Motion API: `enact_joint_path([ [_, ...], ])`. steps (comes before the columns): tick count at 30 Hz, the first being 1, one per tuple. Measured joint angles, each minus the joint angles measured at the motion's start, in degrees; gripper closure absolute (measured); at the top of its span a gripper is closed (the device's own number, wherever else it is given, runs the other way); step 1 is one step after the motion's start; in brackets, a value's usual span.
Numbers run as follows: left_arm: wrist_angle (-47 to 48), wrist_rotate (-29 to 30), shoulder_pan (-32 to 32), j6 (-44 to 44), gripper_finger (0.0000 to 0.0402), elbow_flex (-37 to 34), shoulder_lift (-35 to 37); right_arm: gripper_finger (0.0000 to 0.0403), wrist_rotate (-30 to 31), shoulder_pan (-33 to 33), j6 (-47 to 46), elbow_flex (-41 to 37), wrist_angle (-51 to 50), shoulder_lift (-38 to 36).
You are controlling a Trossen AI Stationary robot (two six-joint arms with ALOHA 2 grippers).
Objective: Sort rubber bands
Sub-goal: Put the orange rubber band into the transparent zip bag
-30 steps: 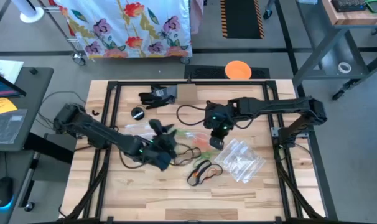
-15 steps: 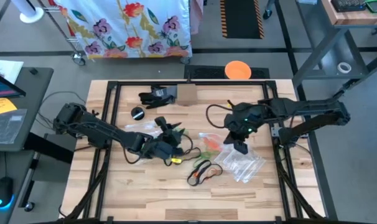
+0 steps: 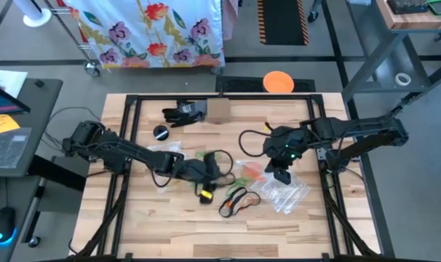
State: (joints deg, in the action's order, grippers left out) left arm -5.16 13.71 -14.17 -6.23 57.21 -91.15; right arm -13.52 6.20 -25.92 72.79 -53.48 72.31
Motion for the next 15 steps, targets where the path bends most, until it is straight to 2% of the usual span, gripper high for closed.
enact_joint_path([
  [1,0.88,-5.31,0.05,-2.35,0.0265,0.0,-0.23,0.0397,0.0,0.05,0.23,-0.01,-0.59,0.03],
  [2,1.56,-6.65,-0.06,-4.1,0.0265,0.02,-0.74,0.0397,0.03,0.2,0.5,-0.02,-1.05,0.08],
  [5,6.03,-1.74,-0.95,-7.78,0.0265,-0.09,-2.68,0.0397,0.15,0.55,0.51,-0.02,-1.48,0.13],
  [7,5.97,-3.35,-1.1,-7.57,0.0265,-0.04,-5.06,0.0397,0.17,0.73,0.62,-0.02,-1.62,0.15],
  [11,2.31,-10.27,-1.7,-7.06,0.0265,2.42,-11.07,0.0397,0.44,1.87,0.67,-0.02,-2.25,0.15],
  [15,1.5,-9.52,-2.45,-2.52,0.0265,9.89,-18.42,0.0397,0.61,3.67,0.61,-0.02,-2.3,0.17],
])
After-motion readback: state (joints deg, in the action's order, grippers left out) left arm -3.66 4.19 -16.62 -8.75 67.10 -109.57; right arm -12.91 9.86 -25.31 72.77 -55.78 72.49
